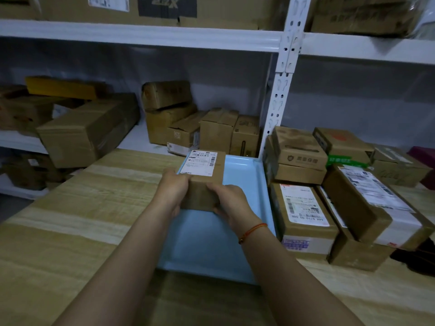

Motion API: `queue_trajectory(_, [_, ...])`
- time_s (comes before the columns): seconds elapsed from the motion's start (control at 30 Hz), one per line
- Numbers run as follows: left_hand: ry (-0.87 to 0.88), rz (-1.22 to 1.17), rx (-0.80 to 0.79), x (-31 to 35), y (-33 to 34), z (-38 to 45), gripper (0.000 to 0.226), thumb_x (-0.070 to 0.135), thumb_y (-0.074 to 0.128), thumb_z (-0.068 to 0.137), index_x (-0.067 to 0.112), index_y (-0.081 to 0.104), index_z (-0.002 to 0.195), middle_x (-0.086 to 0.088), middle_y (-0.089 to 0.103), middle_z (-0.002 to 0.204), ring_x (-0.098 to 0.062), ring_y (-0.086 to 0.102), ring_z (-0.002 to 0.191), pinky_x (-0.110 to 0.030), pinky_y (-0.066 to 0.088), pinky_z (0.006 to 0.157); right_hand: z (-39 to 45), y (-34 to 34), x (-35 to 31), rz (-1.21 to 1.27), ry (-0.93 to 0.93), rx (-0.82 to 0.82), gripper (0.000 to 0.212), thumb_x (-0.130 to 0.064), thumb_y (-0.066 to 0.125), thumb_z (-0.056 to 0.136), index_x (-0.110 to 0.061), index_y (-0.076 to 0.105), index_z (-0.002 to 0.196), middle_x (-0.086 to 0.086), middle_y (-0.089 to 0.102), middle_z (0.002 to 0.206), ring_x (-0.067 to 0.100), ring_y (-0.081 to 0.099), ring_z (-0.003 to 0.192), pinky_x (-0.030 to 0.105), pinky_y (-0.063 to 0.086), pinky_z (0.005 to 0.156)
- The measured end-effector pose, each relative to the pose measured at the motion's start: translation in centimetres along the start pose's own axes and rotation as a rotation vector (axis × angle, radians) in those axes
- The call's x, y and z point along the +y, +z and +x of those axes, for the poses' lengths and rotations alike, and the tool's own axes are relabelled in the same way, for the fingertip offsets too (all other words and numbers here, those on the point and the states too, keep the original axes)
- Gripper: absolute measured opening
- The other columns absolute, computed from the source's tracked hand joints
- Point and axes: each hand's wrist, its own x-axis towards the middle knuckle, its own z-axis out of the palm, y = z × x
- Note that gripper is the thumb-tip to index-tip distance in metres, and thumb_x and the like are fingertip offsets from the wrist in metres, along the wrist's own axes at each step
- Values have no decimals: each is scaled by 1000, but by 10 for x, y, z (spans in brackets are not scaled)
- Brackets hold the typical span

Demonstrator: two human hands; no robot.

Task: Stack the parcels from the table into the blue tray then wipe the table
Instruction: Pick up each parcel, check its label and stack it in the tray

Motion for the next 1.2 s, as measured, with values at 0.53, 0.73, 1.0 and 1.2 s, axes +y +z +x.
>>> queue_trajectory(0.53, [125, 142, 10, -7, 3, 52, 36, 4, 45, 88, 15, 54, 122, -10, 60, 117, -24, 55, 101, -32, 45, 81, 41, 16, -16, -439, -167, 163, 35, -14, 57, 92, -10, 59, 126, 11, 62, 128, 30, 58, 116, 38, 48, 99])
queue_trajectory(0.73, [148, 169, 57, -12, 10, 55, 56, 2, 51, 89, 8, 34, 142, -13, 49, 130, -25, 48, 109, -27, 36, 84, 39, 16, -12, -436, -164, 109, 34, -3, 49, 90, -7, 57, 123, 14, 61, 124, 32, 57, 115, 35, 47, 94])
queue_trajectory(1.0, [155, 189, 138, -18, 18, 57, 19, -6, 49, 79, 12, 44, 74, -10, 50, 82, -22, 48, 83, -35, 39, 71, 28, 9, -11, -426, -168, -48, 42, -10, 55, 91, -15, 49, 131, 9, 60, 126, 27, 57, 113, 33, 47, 88])
queue_trajectory(1.2, [132, 325, 36, -22, 24, 52, 17, 5, 52, 78, 16, 60, 68, -9, 62, 88, -22, 54, 82, -28, 40, 72, 10, -5, -18, -439, -192, -80, 49, -10, 55, 92, -14, 41, 139, 11, 55, 131, 27, 53, 121, 30, 42, 88])
